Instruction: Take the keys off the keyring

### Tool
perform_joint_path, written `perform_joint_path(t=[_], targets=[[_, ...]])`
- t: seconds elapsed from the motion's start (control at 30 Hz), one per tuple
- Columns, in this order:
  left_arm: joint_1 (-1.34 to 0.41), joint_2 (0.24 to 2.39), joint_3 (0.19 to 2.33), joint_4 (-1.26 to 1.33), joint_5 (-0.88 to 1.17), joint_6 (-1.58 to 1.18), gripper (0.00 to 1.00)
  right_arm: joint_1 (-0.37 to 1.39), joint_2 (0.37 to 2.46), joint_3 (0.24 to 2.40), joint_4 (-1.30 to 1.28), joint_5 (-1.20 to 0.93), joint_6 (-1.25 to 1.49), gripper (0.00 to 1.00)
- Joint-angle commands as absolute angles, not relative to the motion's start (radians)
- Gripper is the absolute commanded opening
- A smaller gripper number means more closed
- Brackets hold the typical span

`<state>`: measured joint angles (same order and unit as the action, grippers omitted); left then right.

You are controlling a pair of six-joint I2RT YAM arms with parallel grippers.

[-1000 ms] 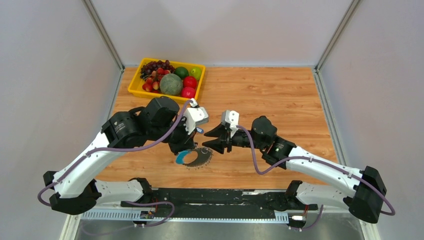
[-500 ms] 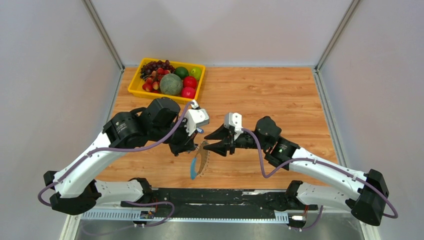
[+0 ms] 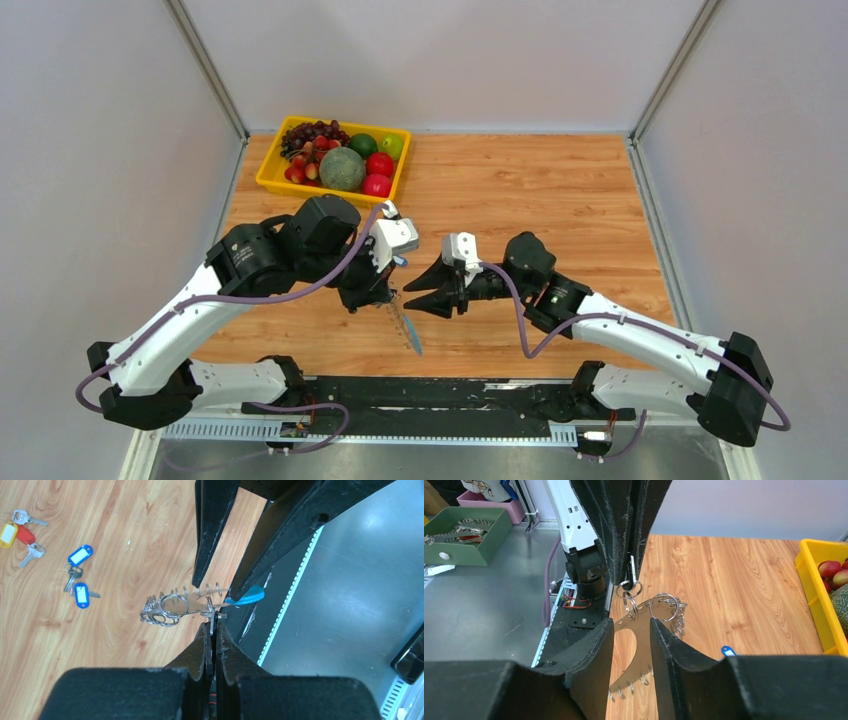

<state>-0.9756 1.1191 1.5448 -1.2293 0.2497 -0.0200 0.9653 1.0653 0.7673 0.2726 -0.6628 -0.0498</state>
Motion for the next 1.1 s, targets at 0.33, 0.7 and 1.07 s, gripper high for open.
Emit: perform_joint_path(t=[0.33, 0.7, 1.07], targets=[[-0.978, 1.121, 1.584, -1.207, 0.229, -0.06, 0.0, 0.963, 1.031, 0.79, 0.319, -0.608, -0.037, 0.38], [-0.977, 1.156, 1.614, -1.231, 0.19, -0.115, 0.0, 0.963, 0.965, 0.767, 0.305, -0.531, -0.024, 0.4], [-0.969, 1.18, 1.615, -1.211, 0.145, -0.173, 0.0, 0.962, 0.892, 0.716, 0.324, -0.384, -0.006, 0.43]])
